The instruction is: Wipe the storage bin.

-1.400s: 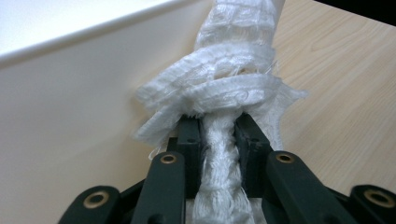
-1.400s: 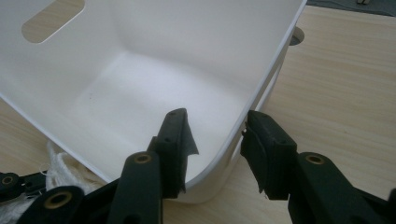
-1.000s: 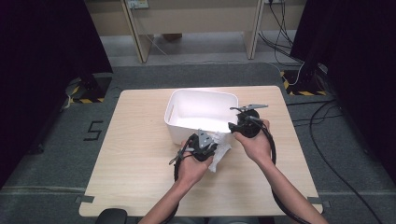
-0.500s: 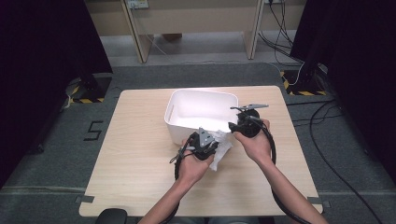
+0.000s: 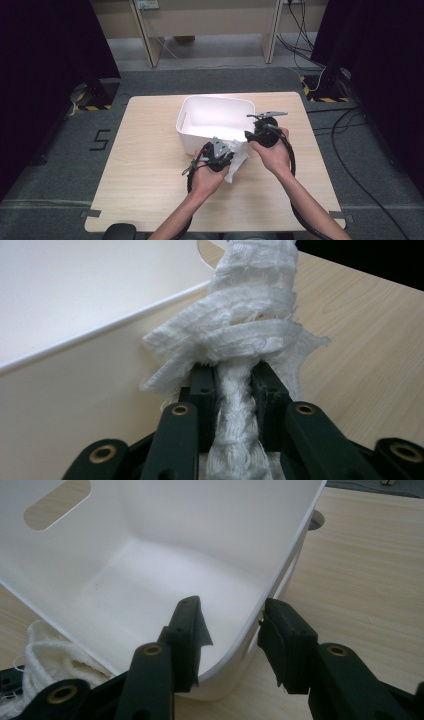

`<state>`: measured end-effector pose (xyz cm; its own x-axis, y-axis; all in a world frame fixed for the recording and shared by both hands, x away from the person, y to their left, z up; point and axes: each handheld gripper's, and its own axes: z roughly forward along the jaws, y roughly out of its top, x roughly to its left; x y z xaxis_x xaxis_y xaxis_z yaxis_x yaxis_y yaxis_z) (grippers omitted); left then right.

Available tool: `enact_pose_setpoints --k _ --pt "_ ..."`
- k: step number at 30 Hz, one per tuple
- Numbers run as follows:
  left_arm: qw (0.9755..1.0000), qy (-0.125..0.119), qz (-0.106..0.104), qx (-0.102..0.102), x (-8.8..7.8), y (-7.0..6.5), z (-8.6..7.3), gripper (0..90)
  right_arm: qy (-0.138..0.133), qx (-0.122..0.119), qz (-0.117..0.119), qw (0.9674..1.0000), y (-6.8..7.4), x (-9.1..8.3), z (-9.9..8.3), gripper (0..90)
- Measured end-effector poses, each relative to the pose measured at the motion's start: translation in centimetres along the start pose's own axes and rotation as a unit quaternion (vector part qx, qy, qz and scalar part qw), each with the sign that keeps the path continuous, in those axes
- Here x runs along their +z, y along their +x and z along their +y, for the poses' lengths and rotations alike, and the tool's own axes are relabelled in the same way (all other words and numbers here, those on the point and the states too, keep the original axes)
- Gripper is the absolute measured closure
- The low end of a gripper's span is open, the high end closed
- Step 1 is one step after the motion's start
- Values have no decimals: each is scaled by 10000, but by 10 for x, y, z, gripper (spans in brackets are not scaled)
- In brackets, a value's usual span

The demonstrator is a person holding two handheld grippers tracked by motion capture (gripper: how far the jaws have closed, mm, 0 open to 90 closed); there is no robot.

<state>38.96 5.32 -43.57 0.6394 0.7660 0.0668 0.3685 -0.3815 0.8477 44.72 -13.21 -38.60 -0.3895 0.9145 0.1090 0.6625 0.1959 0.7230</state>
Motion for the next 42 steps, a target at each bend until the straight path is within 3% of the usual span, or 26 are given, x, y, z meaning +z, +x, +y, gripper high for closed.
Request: enact_pose_setpoints --k 42 --pt "9994 331 -64 -25 23 -3 -24 749 -8 -50 -12 10000 1 0 -1 599"
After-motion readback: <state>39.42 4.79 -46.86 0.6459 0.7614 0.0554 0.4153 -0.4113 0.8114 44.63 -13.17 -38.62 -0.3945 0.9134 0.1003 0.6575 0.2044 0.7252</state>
